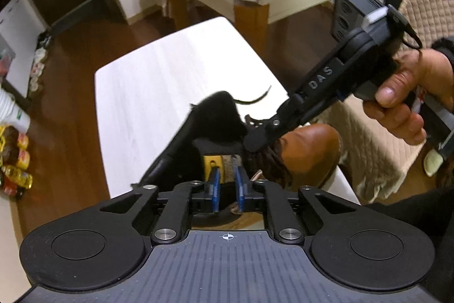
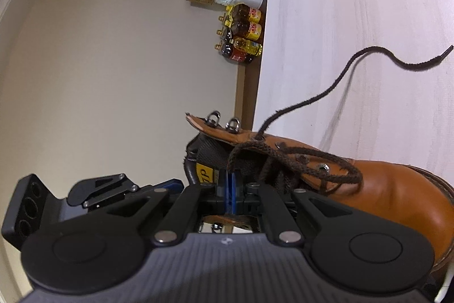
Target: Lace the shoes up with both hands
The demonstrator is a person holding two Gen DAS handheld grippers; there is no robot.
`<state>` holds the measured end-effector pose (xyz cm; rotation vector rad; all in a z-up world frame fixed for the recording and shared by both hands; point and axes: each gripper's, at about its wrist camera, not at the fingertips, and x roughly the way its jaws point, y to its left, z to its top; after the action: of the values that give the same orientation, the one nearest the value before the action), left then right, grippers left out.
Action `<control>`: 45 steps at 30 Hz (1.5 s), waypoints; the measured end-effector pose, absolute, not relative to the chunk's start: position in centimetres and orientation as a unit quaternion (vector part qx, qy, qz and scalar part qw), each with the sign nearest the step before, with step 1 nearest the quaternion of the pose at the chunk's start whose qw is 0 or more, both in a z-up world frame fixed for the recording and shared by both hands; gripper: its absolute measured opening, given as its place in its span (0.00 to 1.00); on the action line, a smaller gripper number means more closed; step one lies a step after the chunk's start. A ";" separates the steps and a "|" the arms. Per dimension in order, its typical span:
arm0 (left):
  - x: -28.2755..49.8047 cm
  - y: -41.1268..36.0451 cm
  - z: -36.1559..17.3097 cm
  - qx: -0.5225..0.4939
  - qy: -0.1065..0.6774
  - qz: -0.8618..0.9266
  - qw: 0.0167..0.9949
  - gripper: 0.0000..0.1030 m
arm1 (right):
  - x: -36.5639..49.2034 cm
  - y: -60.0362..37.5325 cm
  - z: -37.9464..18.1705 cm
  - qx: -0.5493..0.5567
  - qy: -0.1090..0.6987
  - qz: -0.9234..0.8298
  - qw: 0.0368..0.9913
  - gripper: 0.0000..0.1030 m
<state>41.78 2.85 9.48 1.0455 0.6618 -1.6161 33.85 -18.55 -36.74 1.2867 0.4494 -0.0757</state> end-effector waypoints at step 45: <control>41.4 5.3 9.1 0.448 0.248 -0.686 0.517 0.03 | 38.0 -19.9 -36.1 0.549 0.363 0.048 0.752 0.03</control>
<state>41.35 5.29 9.06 1.0749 0.5946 -1.6464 38.02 -19.92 -36.06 1.1982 0.7925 0.1044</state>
